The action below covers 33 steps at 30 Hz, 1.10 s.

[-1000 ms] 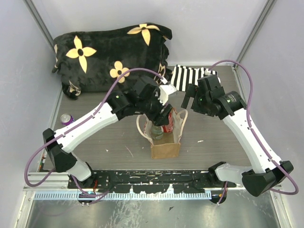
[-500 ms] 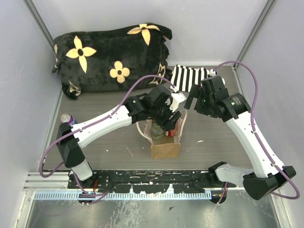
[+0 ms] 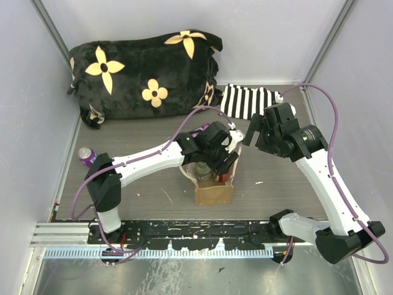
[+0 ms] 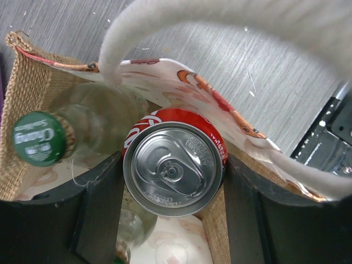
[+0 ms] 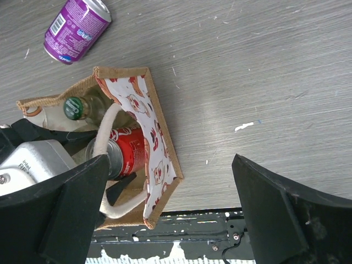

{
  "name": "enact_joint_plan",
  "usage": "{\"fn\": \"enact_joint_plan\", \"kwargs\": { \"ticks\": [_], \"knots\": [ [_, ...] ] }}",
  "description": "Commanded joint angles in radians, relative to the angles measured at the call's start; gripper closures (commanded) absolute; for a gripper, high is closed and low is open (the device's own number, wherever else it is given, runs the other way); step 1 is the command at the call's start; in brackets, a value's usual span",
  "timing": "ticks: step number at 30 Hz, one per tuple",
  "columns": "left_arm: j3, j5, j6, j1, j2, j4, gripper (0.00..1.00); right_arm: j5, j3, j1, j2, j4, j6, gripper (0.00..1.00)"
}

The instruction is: Place the beverage into the canvas bag

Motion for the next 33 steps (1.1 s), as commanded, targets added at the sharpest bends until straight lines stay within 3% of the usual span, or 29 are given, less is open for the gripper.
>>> {"fn": "enact_joint_plan", "kwargs": {
  "ticks": [1, 19, 21, 23, 25, 31, 33],
  "knots": [
    [-0.021, -0.065, -0.007, -0.016, 0.017, 0.121, 1.00, 0.000, 0.002, -0.001, -0.034, 0.037, 0.014, 0.00],
    [-0.029, -0.107, -0.017, -0.051, 0.112, 0.151, 0.98, 0.012, -0.017, -0.005, -0.075, 0.016, 0.018, 0.00],
    [-0.019, -0.108, -0.014, -0.050, 0.109, 0.143, 0.84, 0.011, -0.023, -0.005, -0.076, 0.016, 0.018, 0.00],
    [-0.011, -0.107, -0.012, -0.050, 0.101, 0.137, 0.57, 0.010, -0.024, -0.005, -0.077, 0.017, 0.017, 0.00],
    [-0.002, -0.104, -0.010, -0.050, 0.087, 0.130, 0.38, 0.010, -0.025, -0.005, -0.076, 0.017, 0.017, 0.00],
    [0.030, -0.098, 0.002, -0.050, 0.036, 0.104, 0.08, 0.004, -0.026, -0.006, -0.076, 0.017, 0.015, 0.00],
    [0.040, -0.094, 0.006, -0.051, 0.024, 0.097, 0.05, 0.004, -0.026, -0.006, -0.076, 0.017, 0.016, 0.00]
  ]
}}
